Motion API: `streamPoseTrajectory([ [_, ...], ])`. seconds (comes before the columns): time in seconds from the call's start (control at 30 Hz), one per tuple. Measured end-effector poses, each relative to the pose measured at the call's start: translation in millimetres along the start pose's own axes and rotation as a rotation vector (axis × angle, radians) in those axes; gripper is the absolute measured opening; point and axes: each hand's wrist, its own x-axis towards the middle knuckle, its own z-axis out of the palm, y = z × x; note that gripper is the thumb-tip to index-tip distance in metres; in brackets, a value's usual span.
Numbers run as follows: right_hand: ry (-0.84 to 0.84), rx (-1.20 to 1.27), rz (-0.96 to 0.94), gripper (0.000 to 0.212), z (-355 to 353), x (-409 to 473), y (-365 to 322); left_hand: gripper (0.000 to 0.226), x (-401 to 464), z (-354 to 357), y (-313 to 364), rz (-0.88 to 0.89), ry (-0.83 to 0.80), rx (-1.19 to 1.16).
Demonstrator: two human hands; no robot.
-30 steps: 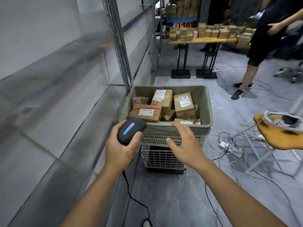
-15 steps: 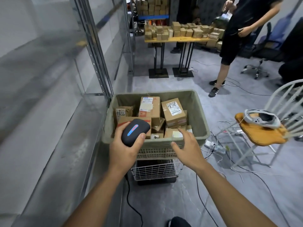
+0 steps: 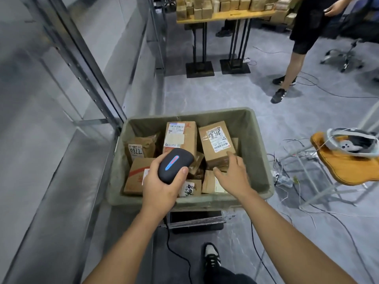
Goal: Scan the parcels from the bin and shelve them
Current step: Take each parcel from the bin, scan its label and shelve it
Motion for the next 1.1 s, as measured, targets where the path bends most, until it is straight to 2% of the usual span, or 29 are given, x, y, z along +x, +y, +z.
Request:
streamPoseTrajectory([
  [0.2,-0.015,-0.174,0.079,0.086,16,57,0,0.053,35,25,-7,-0.048,-0.007,-0.006],
  [0.4,0.03,-0.265,0.193,0.093,37,94,3,0.048,73,39,-12,-0.053,-0.098,0.026],
  [0.7,0.041,-0.342,0.307,0.131,74,131,7,0.048,111,47,-32,-0.113,-0.15,0.035],
  [0.87,0.035,-0.303,0.405,0.148,88,146,6,0.049,122,45,-37,-0.147,-0.159,0.041],
  [1.1,0.102,-0.275,0.381,0.145,90,153,10,0.05,136,41,-44,-0.173,-0.155,0.059],
])
